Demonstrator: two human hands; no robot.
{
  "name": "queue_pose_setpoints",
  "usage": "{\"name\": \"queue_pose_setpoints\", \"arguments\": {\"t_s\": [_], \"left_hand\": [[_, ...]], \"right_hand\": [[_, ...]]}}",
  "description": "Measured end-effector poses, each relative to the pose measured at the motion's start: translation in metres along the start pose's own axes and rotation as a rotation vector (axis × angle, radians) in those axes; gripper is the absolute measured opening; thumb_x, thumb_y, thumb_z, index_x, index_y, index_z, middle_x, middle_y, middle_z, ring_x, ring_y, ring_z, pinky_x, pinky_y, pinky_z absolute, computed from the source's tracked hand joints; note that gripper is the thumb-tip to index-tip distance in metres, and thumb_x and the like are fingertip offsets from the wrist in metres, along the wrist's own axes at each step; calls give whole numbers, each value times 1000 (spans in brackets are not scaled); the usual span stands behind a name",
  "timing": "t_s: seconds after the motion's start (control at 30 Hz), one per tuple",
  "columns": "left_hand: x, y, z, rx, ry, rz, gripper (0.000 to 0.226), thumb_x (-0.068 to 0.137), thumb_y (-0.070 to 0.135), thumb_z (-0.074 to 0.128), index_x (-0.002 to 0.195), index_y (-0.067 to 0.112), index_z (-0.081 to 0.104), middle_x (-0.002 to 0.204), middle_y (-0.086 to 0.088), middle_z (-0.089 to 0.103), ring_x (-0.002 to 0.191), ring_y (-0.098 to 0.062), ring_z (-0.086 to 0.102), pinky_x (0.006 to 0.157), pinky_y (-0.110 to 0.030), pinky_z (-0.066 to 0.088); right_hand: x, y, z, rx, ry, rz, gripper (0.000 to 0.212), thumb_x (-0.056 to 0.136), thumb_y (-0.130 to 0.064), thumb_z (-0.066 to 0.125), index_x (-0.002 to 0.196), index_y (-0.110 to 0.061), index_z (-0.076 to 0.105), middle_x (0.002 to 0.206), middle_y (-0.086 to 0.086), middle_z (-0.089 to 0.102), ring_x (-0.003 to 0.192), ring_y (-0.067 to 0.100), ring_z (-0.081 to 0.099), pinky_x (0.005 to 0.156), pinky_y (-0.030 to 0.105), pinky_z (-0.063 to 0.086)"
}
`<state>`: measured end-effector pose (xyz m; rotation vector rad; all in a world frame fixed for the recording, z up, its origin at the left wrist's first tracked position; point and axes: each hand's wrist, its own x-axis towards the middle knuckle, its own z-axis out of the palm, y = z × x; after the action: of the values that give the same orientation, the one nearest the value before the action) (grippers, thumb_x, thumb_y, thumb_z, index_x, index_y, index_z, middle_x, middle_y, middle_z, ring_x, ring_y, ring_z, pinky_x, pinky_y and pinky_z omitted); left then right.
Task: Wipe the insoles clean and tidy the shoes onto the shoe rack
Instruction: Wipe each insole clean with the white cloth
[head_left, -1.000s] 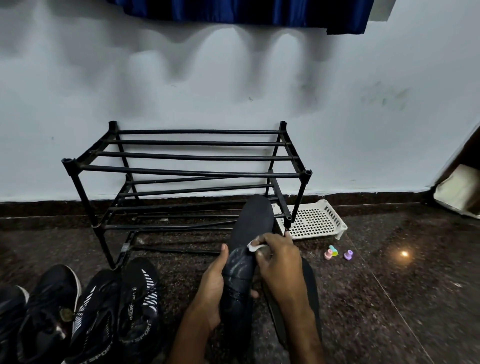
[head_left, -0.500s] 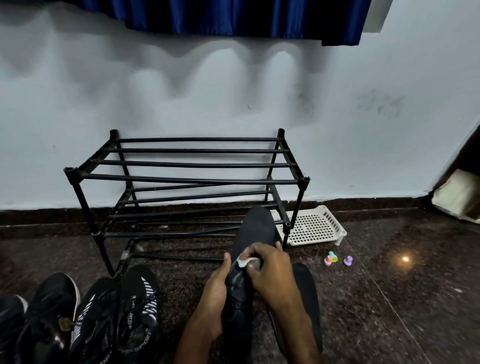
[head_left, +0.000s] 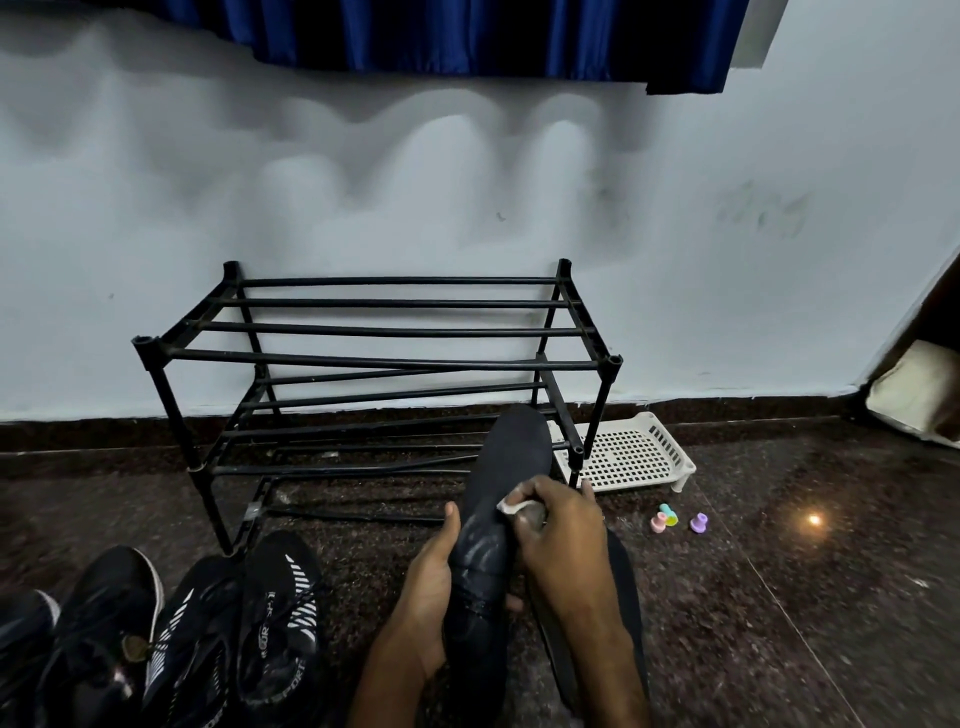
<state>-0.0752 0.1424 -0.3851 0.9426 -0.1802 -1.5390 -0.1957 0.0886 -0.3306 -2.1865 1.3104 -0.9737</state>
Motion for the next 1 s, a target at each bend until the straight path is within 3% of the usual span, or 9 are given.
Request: {"name": "queue_pose_setpoints", "arguments": {"t_s": [0.17, 0.27, 0.33, 0.47, 0.53, 0.63, 0.8, 0.93, 1.0], "left_hand": [[-5, 0, -2, -71, -38, 20, 69, 92, 56, 54, 134, 1, 57, 135, -25, 57, 123, -38, 56, 107, -49, 42], [-3, 3, -5, -41, -87, 6, 74, 87, 60, 62, 134, 3, 57, 131, -25, 59, 109, -40, 64, 85, -52, 54], [-3, 1, -3, -1, -96, -1, 67, 90, 57, 56, 130, 4, 61, 122, -25, 64, 94, -38, 69, 70, -48, 57], [-5, 1, 1, -58, -120, 8, 67, 92, 56, 51, 134, 5, 58, 130, -22, 61, 112, -34, 62, 95, -46, 49], [-7, 3, -1, -51, -143, -11, 64, 96, 56, 45, 133, 5, 58, 124, -20, 65, 105, -33, 67, 84, -46, 56], [-11, 6, 3, -20, -162, -23, 62, 97, 55, 43, 126, 4, 63, 107, -19, 71, 83, -31, 72, 62, -42, 59], [-14, 5, 3, -107, -144, -12, 63, 94, 55, 50, 128, 4, 62, 123, -20, 65, 109, -32, 64, 101, -44, 47], [-12, 4, 1, -57, -162, -2, 60, 96, 54, 48, 129, 7, 62, 117, -18, 68, 96, -31, 68, 79, -44, 56], [-13, 2, 3, -40, -173, -5, 58, 96, 53, 50, 127, 6, 63, 114, -18, 68, 94, -31, 68, 79, -43, 56]], "right_hand": [[-5, -10, 2, 44, -185, -93, 19, 77, -7, 60, 78, -25, 66, 83, -17, 70, 84, 0, 63, 118, 21, 1], [-1, -4, -2, -56, -88, -77, 16, 75, -10, 58, 76, -24, 65, 79, -14, 69, 78, 2, 63, 121, 31, 8], [3, -7, -2, -79, 21, -35, 21, 77, -3, 63, 77, -24, 63, 81, -11, 68, 78, 8, 63, 119, 20, -2], [3, -12, 3, 16, -94, -108, 24, 75, 0, 64, 79, -24, 66, 84, -12, 69, 85, 5, 63, 121, 36, 12], [1, -8, -1, 20, -169, -131, 22, 75, -2, 65, 79, -24, 67, 85, -14, 70, 85, 1, 63, 122, 38, 8], [5, -5, -5, -29, -60, -102, 20, 77, -3, 66, 79, -23, 67, 84, -13, 70, 83, 2, 64, 122, 39, 10], [0, -20, 2, 15, -146, -176, 23, 75, 0, 65, 80, -23, 68, 86, -12, 69, 86, 4, 62, 122, 37, 10], [1, -13, -1, -77, -64, -119, 23, 76, -2, 65, 78, -24, 66, 85, -10, 70, 84, 7, 64, 123, 35, 4], [2, -16, 1, -59, 0, -109, 25, 76, 1, 66, 81, -23, 66, 86, -8, 68, 85, 11, 63, 123, 40, 12]]}}
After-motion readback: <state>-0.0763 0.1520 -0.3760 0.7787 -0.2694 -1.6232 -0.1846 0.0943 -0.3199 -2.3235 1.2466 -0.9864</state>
